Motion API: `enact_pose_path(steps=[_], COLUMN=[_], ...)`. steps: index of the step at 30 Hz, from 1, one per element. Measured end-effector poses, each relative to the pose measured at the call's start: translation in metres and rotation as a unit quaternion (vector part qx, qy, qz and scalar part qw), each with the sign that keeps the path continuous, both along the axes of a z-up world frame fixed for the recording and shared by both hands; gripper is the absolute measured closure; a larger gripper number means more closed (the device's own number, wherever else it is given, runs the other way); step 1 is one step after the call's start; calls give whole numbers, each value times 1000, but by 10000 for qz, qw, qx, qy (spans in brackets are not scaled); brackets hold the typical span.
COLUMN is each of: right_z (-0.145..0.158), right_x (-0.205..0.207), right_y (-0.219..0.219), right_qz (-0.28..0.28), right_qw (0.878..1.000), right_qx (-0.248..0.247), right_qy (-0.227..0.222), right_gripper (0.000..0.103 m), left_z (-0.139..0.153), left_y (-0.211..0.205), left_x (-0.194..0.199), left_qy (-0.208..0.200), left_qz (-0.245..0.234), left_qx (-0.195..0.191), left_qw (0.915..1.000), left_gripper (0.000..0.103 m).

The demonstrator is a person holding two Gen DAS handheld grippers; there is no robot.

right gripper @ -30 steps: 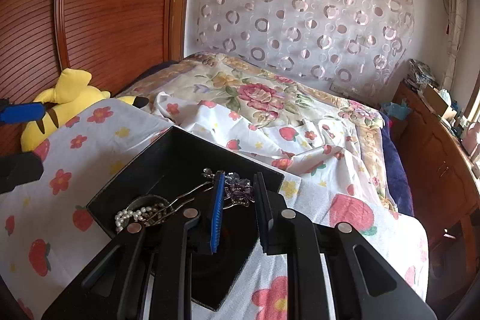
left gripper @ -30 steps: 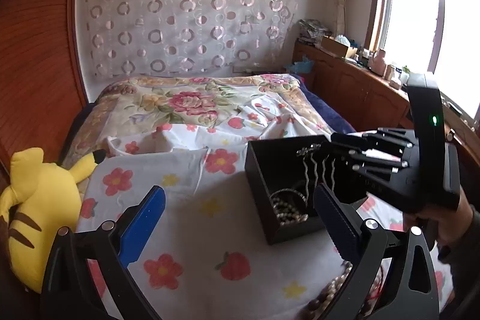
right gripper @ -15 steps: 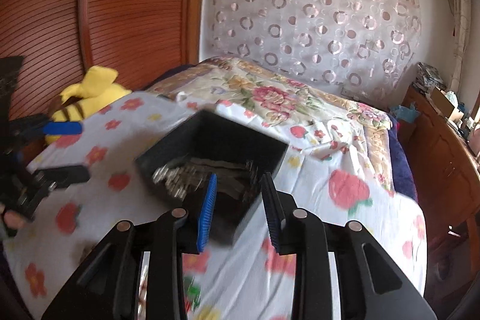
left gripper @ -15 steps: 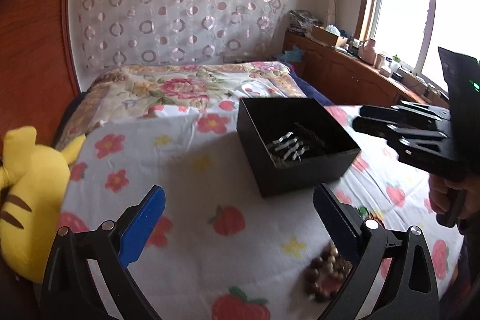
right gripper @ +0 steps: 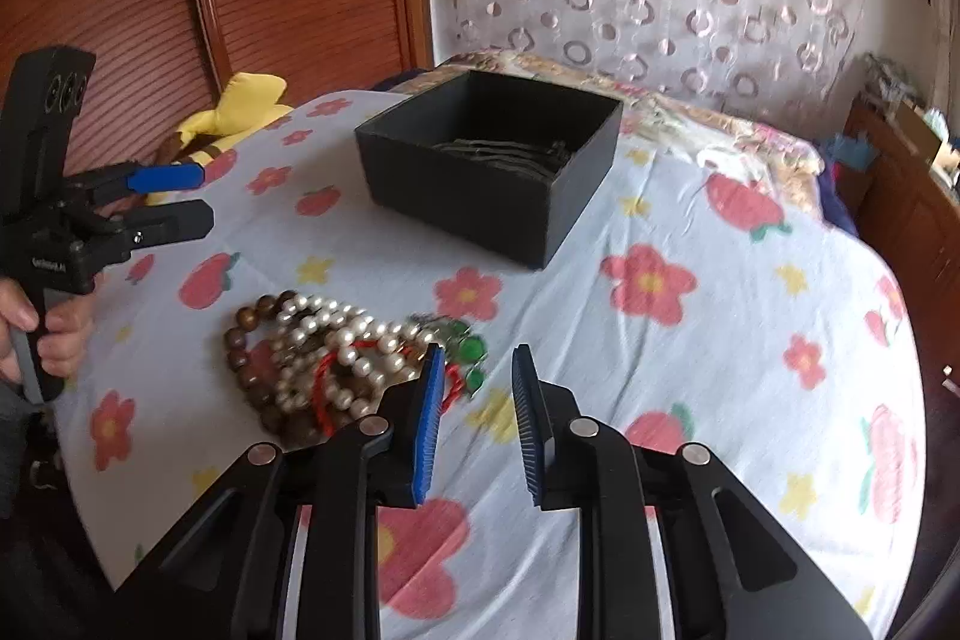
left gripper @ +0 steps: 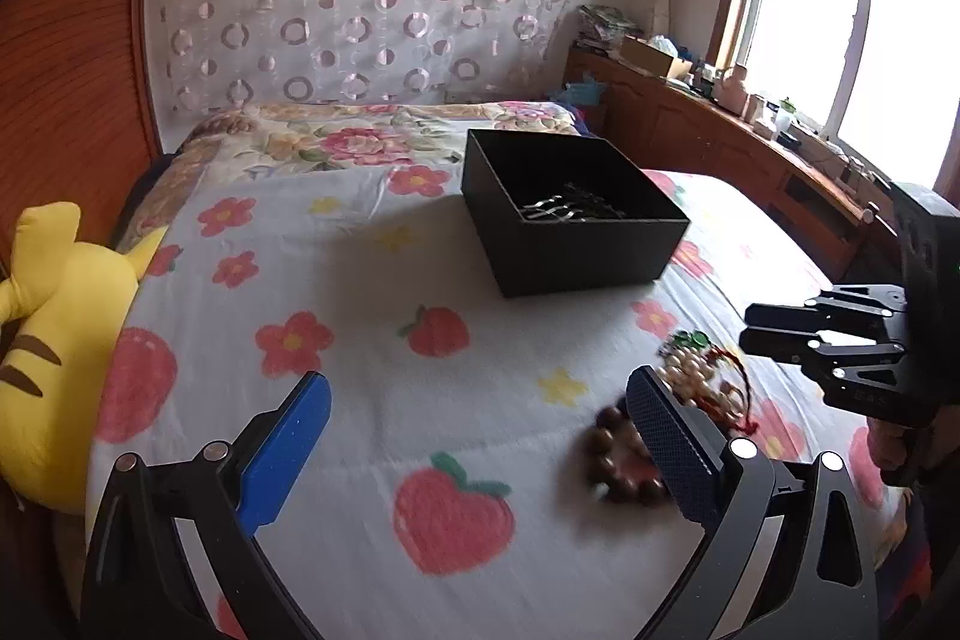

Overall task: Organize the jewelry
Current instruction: 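Grasp the red string bracelet in the pile with the right gripper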

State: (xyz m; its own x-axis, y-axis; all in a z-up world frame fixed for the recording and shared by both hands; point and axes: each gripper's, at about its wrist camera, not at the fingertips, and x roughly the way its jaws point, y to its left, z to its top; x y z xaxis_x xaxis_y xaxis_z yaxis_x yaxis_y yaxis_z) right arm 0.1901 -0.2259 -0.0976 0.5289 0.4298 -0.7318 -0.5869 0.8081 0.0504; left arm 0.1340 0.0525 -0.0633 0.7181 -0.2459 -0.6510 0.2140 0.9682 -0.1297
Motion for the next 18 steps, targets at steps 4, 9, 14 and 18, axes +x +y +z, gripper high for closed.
enact_pose_path(steps=[4,9,14,18], right_z=[-6,-13,-12,-10], right_x=[0,1,2,3], right_y=[0,0,-1,0], right_qz=[25,35,20,56], right_qw=[9996,9985,9974,9970], right_qx=[106,290,403,433], right_qy=[245,461,603,640], right_gripper=[78,78,83,99], left_z=[0,0,-3,-5], left_y=[-5,-9,-10,-10], left_x=[-10,-19,-22,-24], left_qy=[-6,-40,-24,14], left_qz=[-60,-137,-161,-144], left_qx=[-33,-35,-70,-110], left_qw=[10000,9999,9998,9998], left_gripper=[8,8,8,8])
